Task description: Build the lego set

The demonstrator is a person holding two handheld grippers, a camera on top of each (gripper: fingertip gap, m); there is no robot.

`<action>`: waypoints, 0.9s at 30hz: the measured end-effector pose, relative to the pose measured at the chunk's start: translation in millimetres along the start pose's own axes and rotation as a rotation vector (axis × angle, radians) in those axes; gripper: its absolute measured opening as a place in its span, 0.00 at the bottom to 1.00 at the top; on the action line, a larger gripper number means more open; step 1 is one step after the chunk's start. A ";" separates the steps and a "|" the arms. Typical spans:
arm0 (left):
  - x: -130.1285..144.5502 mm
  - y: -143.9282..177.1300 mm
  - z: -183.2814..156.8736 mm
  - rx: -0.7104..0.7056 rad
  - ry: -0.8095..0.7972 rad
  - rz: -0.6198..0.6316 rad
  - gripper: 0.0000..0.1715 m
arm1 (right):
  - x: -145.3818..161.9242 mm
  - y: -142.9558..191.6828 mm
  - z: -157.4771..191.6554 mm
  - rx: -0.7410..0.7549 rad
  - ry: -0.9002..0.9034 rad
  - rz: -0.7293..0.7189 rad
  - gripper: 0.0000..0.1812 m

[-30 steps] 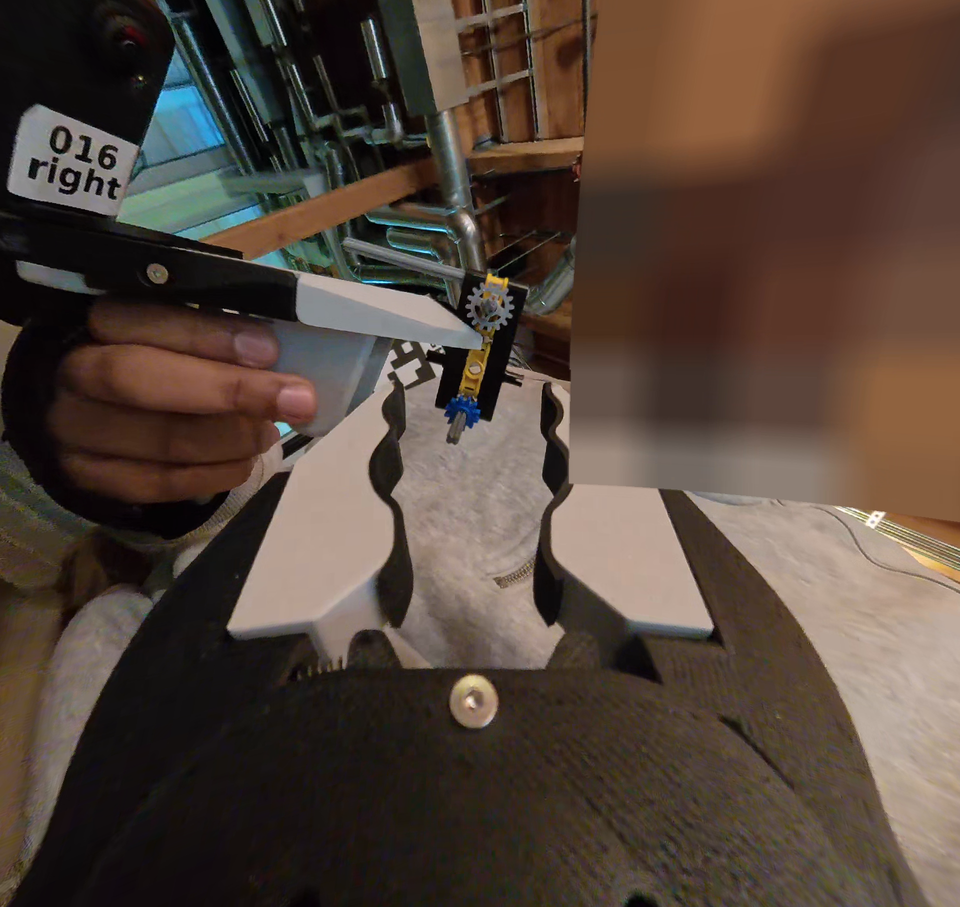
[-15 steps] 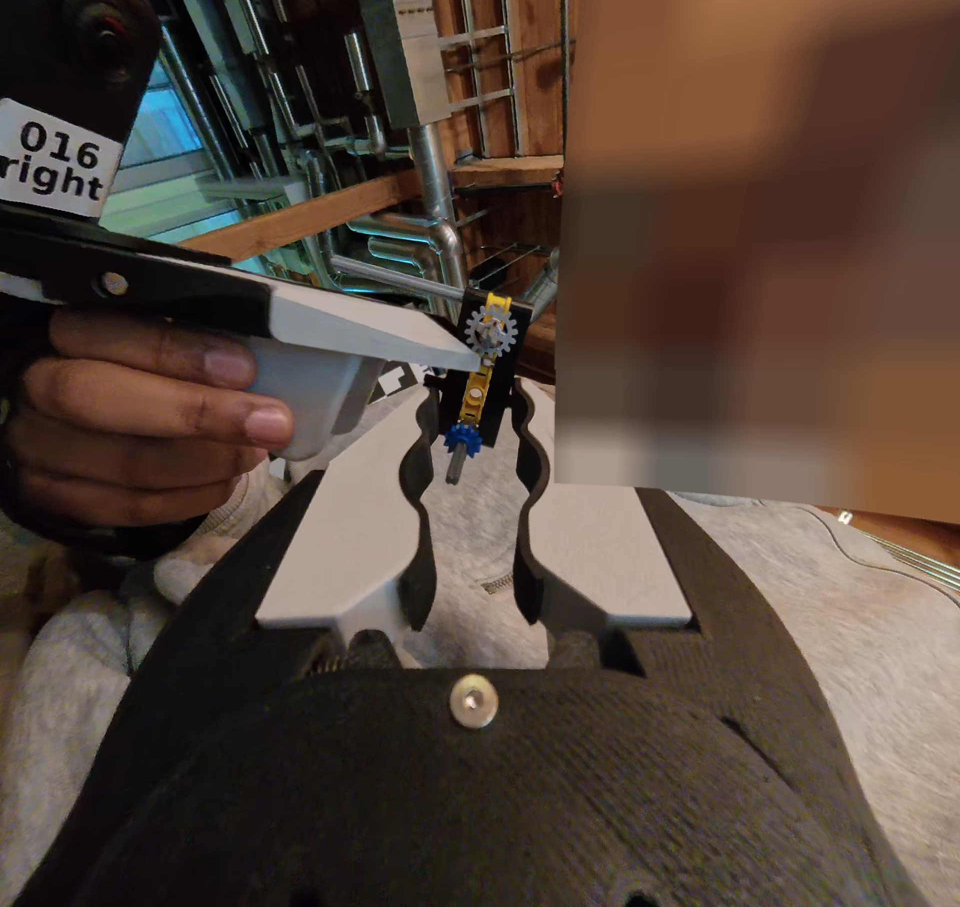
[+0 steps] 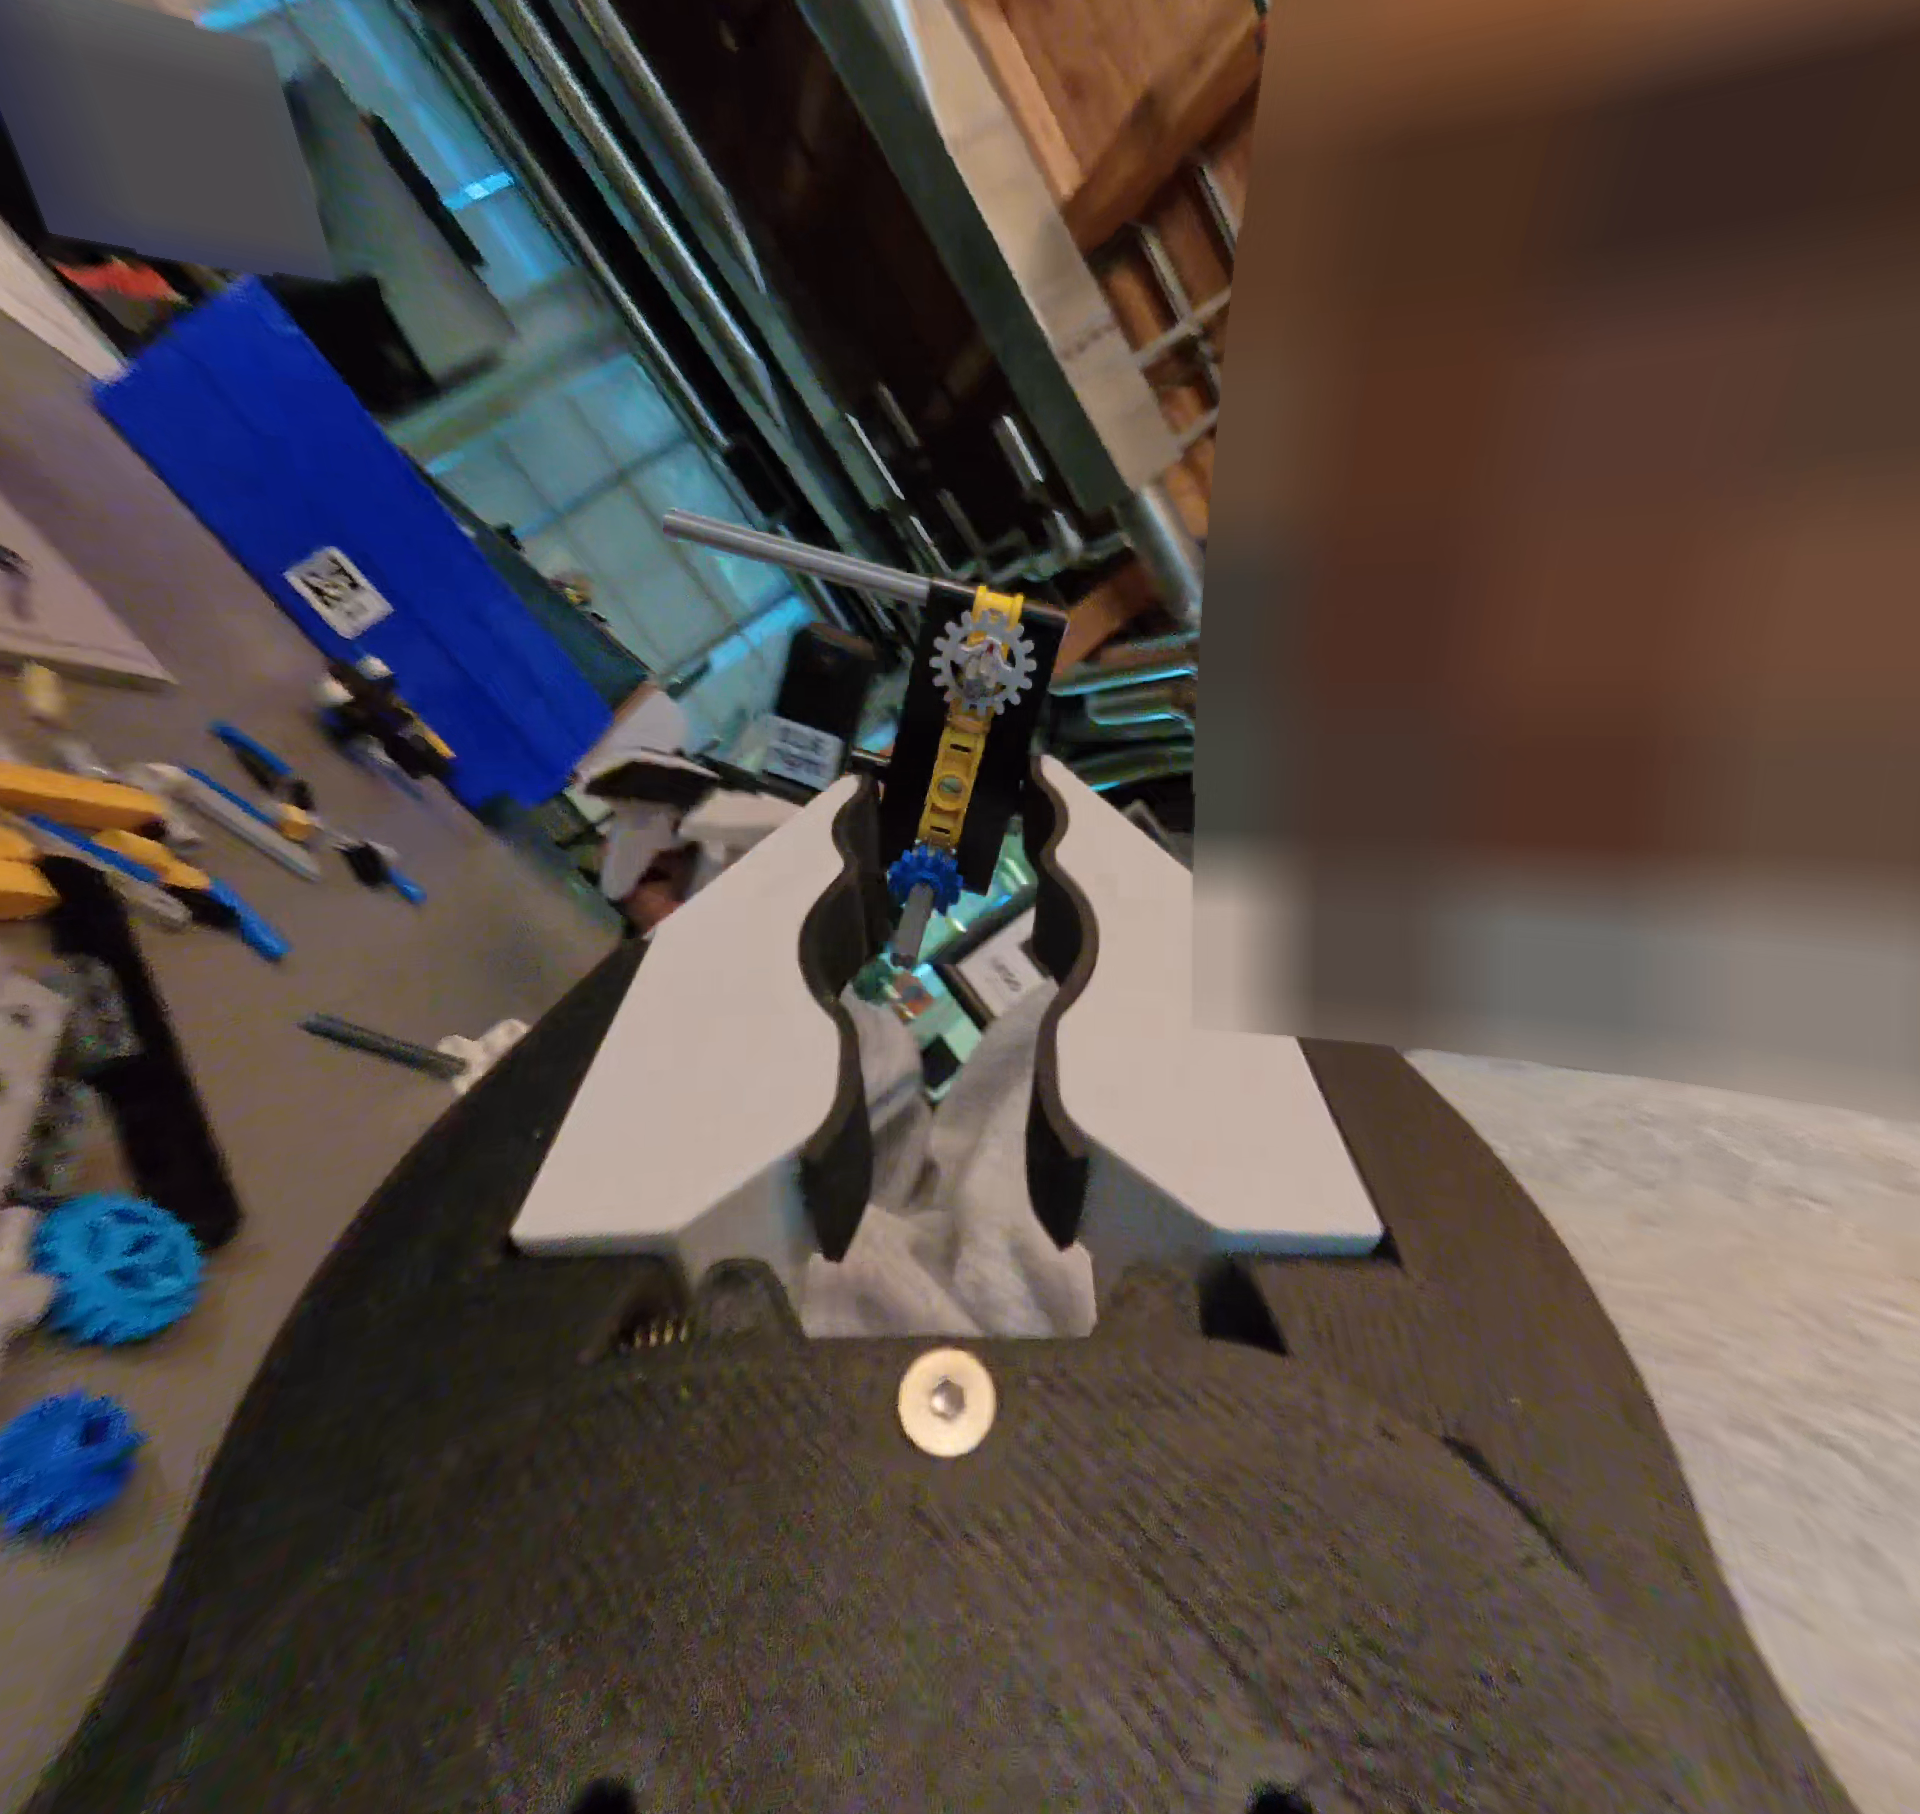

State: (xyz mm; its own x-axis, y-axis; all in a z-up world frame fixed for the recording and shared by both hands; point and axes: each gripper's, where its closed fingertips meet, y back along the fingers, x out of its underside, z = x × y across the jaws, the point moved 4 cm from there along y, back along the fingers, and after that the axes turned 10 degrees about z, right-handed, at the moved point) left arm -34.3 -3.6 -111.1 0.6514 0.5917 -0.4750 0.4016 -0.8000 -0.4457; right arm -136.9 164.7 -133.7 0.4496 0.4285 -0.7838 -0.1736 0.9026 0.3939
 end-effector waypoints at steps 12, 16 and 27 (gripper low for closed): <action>6.5 -7.9 15.7 -0.080 -0.006 0.019 0.15 | 67.3 -24.9 1.8 0.200 0.307 0.383 0.19; 6.7 -7.2 16.4 -0.069 0.009 0.013 0.15 | 74.4 -34.7 -1.8 0.254 0.360 0.439 0.17; 6.5 -6.4 16.8 -0.023 0.060 0.002 0.15 | 69.2 -34.0 -1.8 0.242 0.316 0.383 0.13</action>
State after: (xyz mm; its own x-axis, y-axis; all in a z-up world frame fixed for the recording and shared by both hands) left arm -43.4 7.1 -124.1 0.6893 0.5837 -0.4291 0.4147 -0.8036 -0.4269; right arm -101.5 163.8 -202.2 0.1021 0.7492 -0.6544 -0.0496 0.6609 0.7488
